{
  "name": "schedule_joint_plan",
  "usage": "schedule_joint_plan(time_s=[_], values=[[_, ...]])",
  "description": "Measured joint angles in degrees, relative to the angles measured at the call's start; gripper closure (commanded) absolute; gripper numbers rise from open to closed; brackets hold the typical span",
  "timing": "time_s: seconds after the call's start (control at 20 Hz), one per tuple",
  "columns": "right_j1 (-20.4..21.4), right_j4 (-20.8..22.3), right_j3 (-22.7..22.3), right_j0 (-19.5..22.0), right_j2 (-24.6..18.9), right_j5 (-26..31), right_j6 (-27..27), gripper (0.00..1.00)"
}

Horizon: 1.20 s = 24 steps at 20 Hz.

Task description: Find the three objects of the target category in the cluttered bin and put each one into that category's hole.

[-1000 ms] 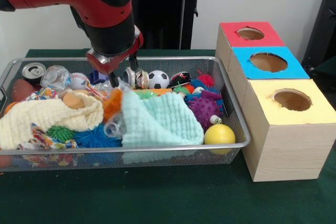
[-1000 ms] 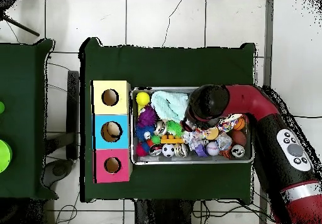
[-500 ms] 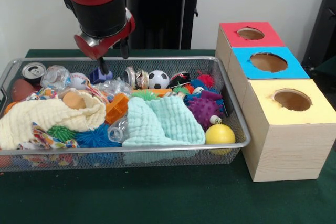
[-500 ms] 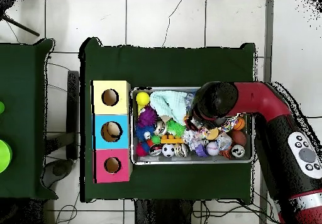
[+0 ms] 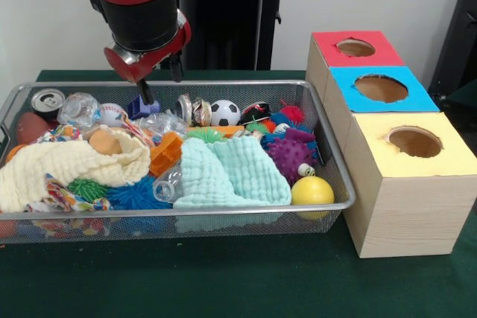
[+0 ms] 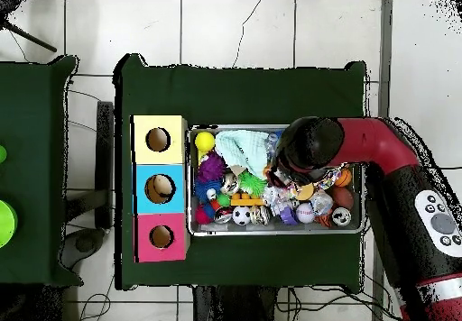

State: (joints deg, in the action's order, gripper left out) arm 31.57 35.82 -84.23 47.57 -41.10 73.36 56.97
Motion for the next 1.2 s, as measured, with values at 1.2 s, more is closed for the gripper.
schedule_joint_plan(time_s=[1.2], values=[[-4.6, 0.1, -1.6, 0.7, -0.1, -7.7, 0.0, 0.00]])
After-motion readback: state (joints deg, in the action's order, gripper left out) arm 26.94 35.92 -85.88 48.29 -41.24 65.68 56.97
